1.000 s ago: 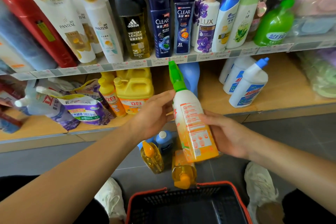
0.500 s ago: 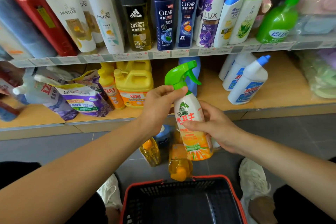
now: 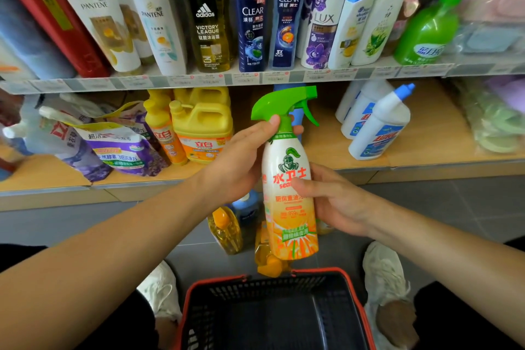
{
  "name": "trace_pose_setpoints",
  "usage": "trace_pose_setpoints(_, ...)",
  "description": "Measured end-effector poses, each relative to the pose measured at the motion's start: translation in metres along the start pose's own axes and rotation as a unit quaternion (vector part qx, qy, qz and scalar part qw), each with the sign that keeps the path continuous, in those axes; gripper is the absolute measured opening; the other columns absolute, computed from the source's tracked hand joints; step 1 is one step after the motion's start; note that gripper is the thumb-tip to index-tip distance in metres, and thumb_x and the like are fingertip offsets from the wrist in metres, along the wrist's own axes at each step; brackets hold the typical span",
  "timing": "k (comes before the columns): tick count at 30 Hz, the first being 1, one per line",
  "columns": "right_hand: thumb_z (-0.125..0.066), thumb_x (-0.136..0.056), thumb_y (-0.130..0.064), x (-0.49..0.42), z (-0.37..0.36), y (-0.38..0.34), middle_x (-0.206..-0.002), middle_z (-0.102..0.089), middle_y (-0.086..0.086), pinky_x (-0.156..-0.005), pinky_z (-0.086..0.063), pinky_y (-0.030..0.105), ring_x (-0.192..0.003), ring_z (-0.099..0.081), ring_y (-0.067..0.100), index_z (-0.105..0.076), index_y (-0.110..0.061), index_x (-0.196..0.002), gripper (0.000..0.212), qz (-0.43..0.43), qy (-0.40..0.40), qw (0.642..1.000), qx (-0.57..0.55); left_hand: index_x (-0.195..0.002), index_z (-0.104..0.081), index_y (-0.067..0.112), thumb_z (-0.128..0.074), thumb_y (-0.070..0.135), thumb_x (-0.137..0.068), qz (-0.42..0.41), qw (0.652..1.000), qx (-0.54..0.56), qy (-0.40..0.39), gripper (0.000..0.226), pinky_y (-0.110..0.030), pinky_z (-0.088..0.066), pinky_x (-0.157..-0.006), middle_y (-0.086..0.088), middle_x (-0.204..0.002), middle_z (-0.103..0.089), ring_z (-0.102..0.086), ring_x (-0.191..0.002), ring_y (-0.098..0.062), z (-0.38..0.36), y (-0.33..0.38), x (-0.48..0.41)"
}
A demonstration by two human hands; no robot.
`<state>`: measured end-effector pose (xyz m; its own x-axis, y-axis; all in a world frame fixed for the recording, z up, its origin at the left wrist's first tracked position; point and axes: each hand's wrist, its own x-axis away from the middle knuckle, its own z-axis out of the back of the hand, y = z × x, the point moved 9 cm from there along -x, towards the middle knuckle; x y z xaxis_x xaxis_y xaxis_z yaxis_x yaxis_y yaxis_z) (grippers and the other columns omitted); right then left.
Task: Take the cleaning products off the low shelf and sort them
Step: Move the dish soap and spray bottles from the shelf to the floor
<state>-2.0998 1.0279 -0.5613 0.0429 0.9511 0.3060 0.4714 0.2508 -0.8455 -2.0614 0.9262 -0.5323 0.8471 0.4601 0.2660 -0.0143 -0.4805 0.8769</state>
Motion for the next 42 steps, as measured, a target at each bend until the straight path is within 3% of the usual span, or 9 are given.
trace_pose_setpoints(7, -0.077, -0.078, -0.017, -0.003, 0.012, -0.001, -0.123, -0.07, 0.013, -0.095, -0.055, 0.048, -0.114, -0.067, 0.032, -0.059, -0.017, -0.13, 0.055, 0.025, 0.057, 0.992, 0.107, -0.075, -0.078, 0.012, -0.076, 0.021, -0.087, -0.052, 0.994, -0.027, 0.089, 0.014, -0.036, -0.057, -0.067, -0.012, -0.086, -0.074, -0.068, -0.071, -0.023, 0.008, 0.003, 0.004)
trace_pose_setpoints(10, -0.083, -0.074, -0.017, -0.002, 0.013, -0.005, -0.118, -0.073, 0.01, -0.096, -0.056, 0.049, -0.112, -0.069, 0.029, -0.06, -0.02, -0.128, 0.058, 0.064, 0.103, 0.978, 0.171, -0.095, -0.072, -0.009, -0.077, 0.013, -0.083, -0.085, 0.987, -0.028, 0.133, 0.025, -0.032, -0.053, -0.066, -0.019, -0.085, -0.069, -0.065, -0.072, -0.024, 0.008, 0.002, 0.009)
trace_pose_setpoints(16, -0.081, -0.075, -0.015, -0.003, 0.008, 0.0, -0.122, -0.07, 0.015, -0.102, -0.049, 0.061, -0.115, -0.067, 0.034, -0.058, -0.015, -0.131, 0.06, 0.032, 0.08, 0.988, 0.127, -0.092, -0.073, 0.004, -0.066, 0.017, -0.094, -0.06, 0.995, -0.058, 0.057, 0.014, -0.028, -0.056, -0.066, -0.009, -0.089, -0.075, -0.07, -0.077, -0.015, 0.0, 0.008, 0.005)
trace_pose_setpoints(20, -0.078, -0.075, -0.012, -0.001, 0.003, 0.001, -0.13, -0.064, 0.024, -0.106, -0.044, 0.064, -0.117, -0.064, 0.038, -0.05, -0.004, -0.138, 0.069, -0.004, 0.034, 0.997, 0.065, -0.089, -0.08, 0.017, -0.062, 0.033, -0.091, -0.024, 0.997, -0.069, -0.024, 0.024, -0.044, -0.053, -0.095, -0.007, -0.099, -0.075, -0.066, -0.1, -0.027, -0.006, 0.009, 0.001)
trace_pose_setpoints(24, -0.094, -0.06, -0.029, 0.003, -0.004, -0.005, -0.129, -0.063, 0.023, -0.097, -0.053, 0.049, -0.115, -0.064, 0.036, -0.05, -0.003, -0.14, 0.096, -0.02, -0.033, 0.999, 0.0, -0.115, -0.071, 0.016, -0.051, 0.037, -0.098, -0.022, 0.997, -0.009, -0.074, 0.033, -0.037, -0.053, -0.102, -0.01, -0.121, -0.072, -0.066, -0.116, -0.023, -0.009, 0.012, 0.0)
trace_pose_setpoints(30, -0.094, -0.059, -0.027, 0.003, -0.001, -0.011, -0.126, -0.066, 0.021, -0.09, -0.057, 0.042, -0.112, -0.066, 0.033, -0.053, -0.003, -0.138, 0.092, -0.002, -0.014, 1.0, -0.002, -0.106, -0.075, 0.016, -0.059, 0.036, -0.093, -0.068, 0.997, -0.034, -0.024, 0.029, -0.044, -0.051, -0.102, -0.008, -0.116, -0.073, -0.066, -0.111, -0.023, -0.004, 0.017, -0.001)
trace_pose_setpoints(33, -0.078, -0.074, -0.013, 0.001, 0.006, -0.009, -0.128, -0.066, 0.021, -0.09, -0.056, 0.042, -0.114, -0.066, 0.035, -0.053, -0.006, -0.138, 0.07, 0.014, 0.025, 0.999, 0.021, -0.098, -0.08, 0.018, -0.064, 0.039, -0.091, -0.073, 0.997, -0.034, -0.002, 0.027, -0.051, -0.049, -0.104, -0.009, -0.116, -0.074, -0.066, -0.109, -0.024, -0.002, 0.015, 0.0)
trace_pose_setpoints(38, -0.079, -0.076, -0.013, 0.002, 0.012, -0.011, -0.119, -0.072, 0.015, -0.088, -0.059, 0.043, -0.109, -0.07, 0.031, -0.06, -0.016, -0.13, 0.057, 0.051, 0.082, 0.993, 0.071, -0.091, -0.071, 0.003, -0.07, 0.038, -0.086, -0.088, 0.991, -0.071, 0.077, 0.035, -0.038, -0.057, -0.075, -0.012, -0.095, -0.074, -0.069, -0.086, -0.027, 0.004, 0.02, 0.007)
trace_pose_setpoints(42, -0.092, -0.067, -0.018, 0.011, 0.017, -0.022, -0.106, -0.077, 0.002, -0.077, -0.061, 0.034, -0.096, -0.075, 0.019, -0.063, -0.02, -0.121, 0.061, 0.139, 0.195, 0.948, 0.208, -0.065, -0.056, -0.002, -0.084, 0.028, -0.08, -0.158, 0.942, -0.178, 0.235, 0.044, -0.03, -0.038, -0.053, -0.005, -0.056, -0.047, -0.045, -0.056, -0.016, 0.023, 0.029, 0.022)
